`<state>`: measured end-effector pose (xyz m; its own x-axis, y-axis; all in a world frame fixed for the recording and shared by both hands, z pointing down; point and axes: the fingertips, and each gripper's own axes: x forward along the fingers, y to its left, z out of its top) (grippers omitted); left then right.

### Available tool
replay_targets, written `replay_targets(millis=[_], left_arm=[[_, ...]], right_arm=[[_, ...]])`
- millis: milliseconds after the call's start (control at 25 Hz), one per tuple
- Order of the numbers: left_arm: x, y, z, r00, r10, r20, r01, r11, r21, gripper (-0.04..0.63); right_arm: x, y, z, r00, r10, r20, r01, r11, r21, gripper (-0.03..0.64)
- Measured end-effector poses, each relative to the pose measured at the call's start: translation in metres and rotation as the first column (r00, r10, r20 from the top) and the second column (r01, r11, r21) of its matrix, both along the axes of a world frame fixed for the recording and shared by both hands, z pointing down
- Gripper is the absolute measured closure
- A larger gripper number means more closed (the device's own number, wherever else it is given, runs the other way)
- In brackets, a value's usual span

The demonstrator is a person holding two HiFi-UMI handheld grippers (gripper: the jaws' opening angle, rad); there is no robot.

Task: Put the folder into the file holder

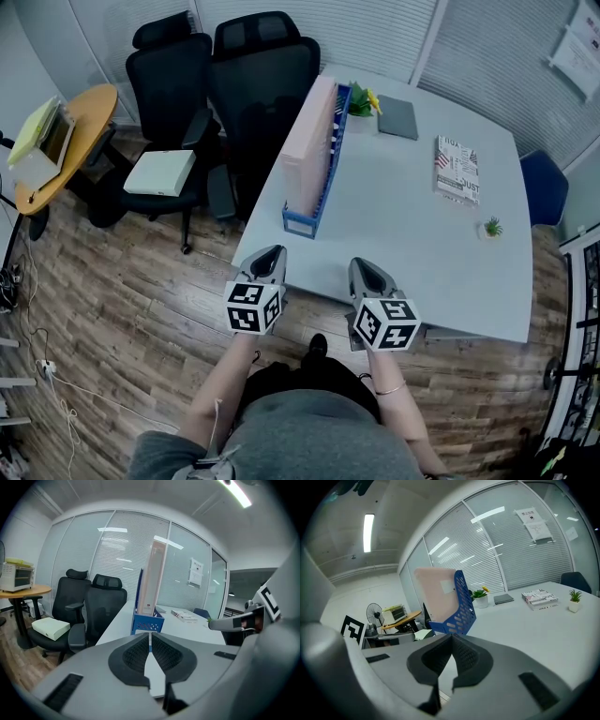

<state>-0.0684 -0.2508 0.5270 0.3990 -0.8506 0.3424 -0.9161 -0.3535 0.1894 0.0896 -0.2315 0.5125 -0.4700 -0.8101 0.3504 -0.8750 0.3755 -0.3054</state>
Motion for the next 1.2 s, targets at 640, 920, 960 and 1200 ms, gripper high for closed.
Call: replay_targets(millis=[640, 920, 960, 1200], left_arm=[[-0.014, 0.01, -0.004, 0.999, -0.025, -0.03, 0.025, 1.0, 0.0, 0.56], [-0.016, 0.014, 0.001, 1.0, -0.028, -0.009, 0.028, 1.0, -0.005, 0.558], [-0.016, 0.014, 0.001, 0.999, -0.029, -0.014, 0.029, 1.0, -0.007, 0.558], [-0.019, 0.016, 0.004, 0.999, -0.038, -0.026, 0.038, 0.999, -0.023, 0.558]], right_arm=[[-0.004, 0.0, 0.001, 0.999, -0.021, -0.03, 0.022, 1.0, 0.019, 0.614], [-0.003, 0.001, 0.002, 0.999, -0.017, -0.041, 0.017, 1.0, 0.02, 0.614], [-0.002, 0.001, 0.001, 0.999, -0.016, -0.042, 0.017, 1.0, 0.021, 0.614], [-0.002, 0.001, 0.003, 0.999, -0.019, -0.039, 0.019, 1.0, 0.017, 0.614]])
